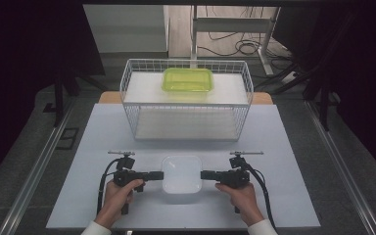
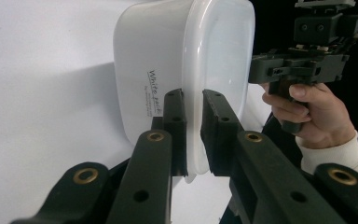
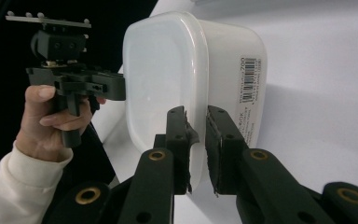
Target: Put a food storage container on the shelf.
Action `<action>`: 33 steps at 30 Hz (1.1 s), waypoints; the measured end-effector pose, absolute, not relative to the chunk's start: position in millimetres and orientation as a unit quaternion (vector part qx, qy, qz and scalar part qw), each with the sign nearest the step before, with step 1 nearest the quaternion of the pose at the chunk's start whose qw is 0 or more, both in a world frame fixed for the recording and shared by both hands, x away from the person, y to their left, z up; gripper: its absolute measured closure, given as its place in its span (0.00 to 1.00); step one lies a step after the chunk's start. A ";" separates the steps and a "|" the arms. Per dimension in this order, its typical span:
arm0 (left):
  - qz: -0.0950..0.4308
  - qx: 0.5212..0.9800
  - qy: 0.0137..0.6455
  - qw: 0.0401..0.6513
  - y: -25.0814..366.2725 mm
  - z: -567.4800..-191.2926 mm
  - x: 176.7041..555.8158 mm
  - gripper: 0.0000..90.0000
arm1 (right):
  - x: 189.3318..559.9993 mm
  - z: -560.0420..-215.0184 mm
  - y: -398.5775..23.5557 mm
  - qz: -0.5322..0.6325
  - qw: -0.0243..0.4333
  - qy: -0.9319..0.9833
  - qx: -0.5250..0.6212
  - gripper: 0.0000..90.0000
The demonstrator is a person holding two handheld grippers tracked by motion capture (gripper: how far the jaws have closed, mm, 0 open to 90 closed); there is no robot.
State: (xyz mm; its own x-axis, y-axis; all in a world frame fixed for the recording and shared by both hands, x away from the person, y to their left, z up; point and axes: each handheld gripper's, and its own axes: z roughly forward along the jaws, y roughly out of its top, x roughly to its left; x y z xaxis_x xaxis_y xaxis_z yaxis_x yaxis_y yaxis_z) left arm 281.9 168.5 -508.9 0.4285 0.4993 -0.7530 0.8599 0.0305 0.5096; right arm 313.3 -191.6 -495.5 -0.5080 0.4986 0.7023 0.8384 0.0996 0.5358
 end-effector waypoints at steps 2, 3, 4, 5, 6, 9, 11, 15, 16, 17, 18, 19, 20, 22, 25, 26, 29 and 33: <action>-0.176 0.673 0.503 0.513 168.9 -507.2 281.5 0.89 | 313.0 -493.2 -191.8 -0.489 0.173 -0.721 -0.460 0.88; -0.175 0.673 0.502 0.514 169.2 -506.3 281.3 0.89 | 312.5 -491.4 -191.7 -0.489 0.173 -0.721 -0.460 0.88; -0.174 0.672 0.501 0.516 169.4 -505.0 280.8 0.89 | 312.2 -490.0 -191.4 -0.491 0.169 -0.722 -0.458 0.88; -0.170 0.675 0.500 0.516 169.4 -502.2 279.8 0.89 | 311.6 -488.3 -191.3 -0.492 0.168 -0.722 -0.456 0.88; -0.165 0.678 0.498 0.516 169.1 -499.6 278.9 0.89 | 310.8 -486.1 -190.9 -0.494 0.164 -0.724 -0.454 0.88; -0.140 0.685 0.489 0.522 166.6 -485.9 274.3 0.89 | 307.7 -478.0 -190.4 -0.500 0.150 -0.725 -0.449 0.88; -0.133 0.687 0.483 0.527 166.6 -478.4 272.4 0.89 | 305.8 -471.5 -191.1 -0.506 0.142 -0.726 -0.443 0.88; -0.122 0.689 0.471 0.537 166.8 -464.1 270.5 0.89 | 301.7 -455.1 -190.9 -0.518 0.123 -0.730 -0.429 0.88; -0.119 0.690 0.468 0.539 166.8 -460.1 270.4 0.89 | 301.1 -451.0 -191.0 -0.519 0.118 -0.732 -0.426 0.88; -0.116 0.689 0.466 0.543 166.5 -456.0 270.5 0.89 | 300.7 -446.9 -191.2 -0.522 0.115 -0.732 -0.422 0.88; -0.113 0.689 0.463 0.546 166.6 -451.8 271.1 0.89 | 300.5 -442.5 -191.5 -0.525 0.111 -0.732 -0.419 0.88; -0.111 0.689 0.460 0.548 166.8 -448.6 271.9 0.89 | 300.7 -438.1 -191.6 -0.529 0.107 -0.732 -0.417 0.88; -0.108 0.690 0.458 0.551 167.1 -443.1 273.7 0.89 | 301.2 -434.7 -191.8 -0.531 0.104 -0.732 -0.415 0.88; -0.104 0.690 0.452 0.556 167.9 -434.5 277.9 0.89 | 304.0 -424.0 -191.3 -0.535 0.098 -0.732 -0.411 0.88; -0.102 0.687 0.446 0.564 170.0 -420.9 285.3 0.89 | 309.7 -407.8 -190.4 -0.540 0.089 -0.734 -0.403 0.88; -0.100 0.687 0.443 0.567 171.0 -416.2 288.2 0.89 | 312.0 -402.2 -189.9 -0.542 0.086 -0.734 -0.400 0.88; -0.089 0.686 0.440 0.572 172.0 -398.6 297.8 0.89 | 320.3 -386.8 -188.2 -0.549 0.077 -0.734 -0.392 0.88; -0.080 0.689 0.434 0.575 172.1 -381.0 308.0 0.89 | 331.1 -368.5 -187.4 -0.556 0.069 -0.731 -0.390 0.88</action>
